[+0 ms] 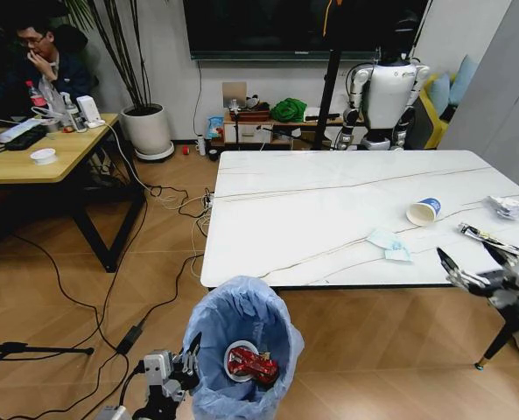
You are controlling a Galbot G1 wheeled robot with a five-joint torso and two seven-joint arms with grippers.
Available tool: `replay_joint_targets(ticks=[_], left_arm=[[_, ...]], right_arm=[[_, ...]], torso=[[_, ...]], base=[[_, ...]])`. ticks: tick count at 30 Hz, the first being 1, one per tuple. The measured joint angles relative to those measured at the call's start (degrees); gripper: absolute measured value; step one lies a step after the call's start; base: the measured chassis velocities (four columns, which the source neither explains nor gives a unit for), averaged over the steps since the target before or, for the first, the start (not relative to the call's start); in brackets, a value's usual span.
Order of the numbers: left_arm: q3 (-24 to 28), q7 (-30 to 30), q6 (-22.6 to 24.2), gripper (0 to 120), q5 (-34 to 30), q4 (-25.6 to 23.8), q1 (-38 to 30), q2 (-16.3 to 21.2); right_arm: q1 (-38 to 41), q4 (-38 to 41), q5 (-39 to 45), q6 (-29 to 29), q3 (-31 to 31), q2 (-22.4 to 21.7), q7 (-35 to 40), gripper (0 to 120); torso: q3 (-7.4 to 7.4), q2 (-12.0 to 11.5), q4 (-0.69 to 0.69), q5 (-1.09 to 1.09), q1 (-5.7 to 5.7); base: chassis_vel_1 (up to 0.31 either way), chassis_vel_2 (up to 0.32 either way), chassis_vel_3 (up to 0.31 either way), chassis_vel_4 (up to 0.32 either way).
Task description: Pick up the trash bin and place the trash from the table into it.
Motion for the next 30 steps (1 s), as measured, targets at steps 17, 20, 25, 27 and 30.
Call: replay_joint_targets(ticks=[17,20,25,27,30], left_arm=[[0.4,0.0,-0.4,0,0.8,-0.8,1.2,-0.7],[0.5,0.0,-0.5,0,0.9,-0.8,1.2,-0.7],[0.9,0.1,-0.6,0,1.2,-0.7,1.4,-1.0],[0.9,0.1,-0.7,0,1.4,-0.7,1.5,-1.0],[1.1,0.1,-0.8,0,1.7,-0.7,1.7,-1.2]], right_arm=[[0.7,-1.3,1.1,0.6,-2.8,2.9,-1.5,100],[0.8,-1.5,1.3,0.7,-2.8,2.9,-1.7,100],[0.9,-1.8,1.7,0.9,-2.8,3.0,-2.1,100],[0.9,-2.1,1.8,1.1,-2.8,3.0,-2.3,100],[0.9,-2.5,1.8,1.4,-2.8,3.1,-2.7,100]], torso=[[0.01,0.0,0.02,-0.02,0.00],[0.01,0.0,0.02,-0.02,0.00],[0.01,0.0,0.01,-0.02,0.00],[0.01,0.0,0.02,-0.03,0.00],[0.01,0.0,0.03,-0.02,0.00]], base=[[0.000,0.000,0.000,0.000],[0.000,0.000,0.000,0.000],[-0.030,-0.020,0.024,0.023],[-0.074,-0.066,0.070,0.083],[-0.101,-0.092,0.098,0.101]])
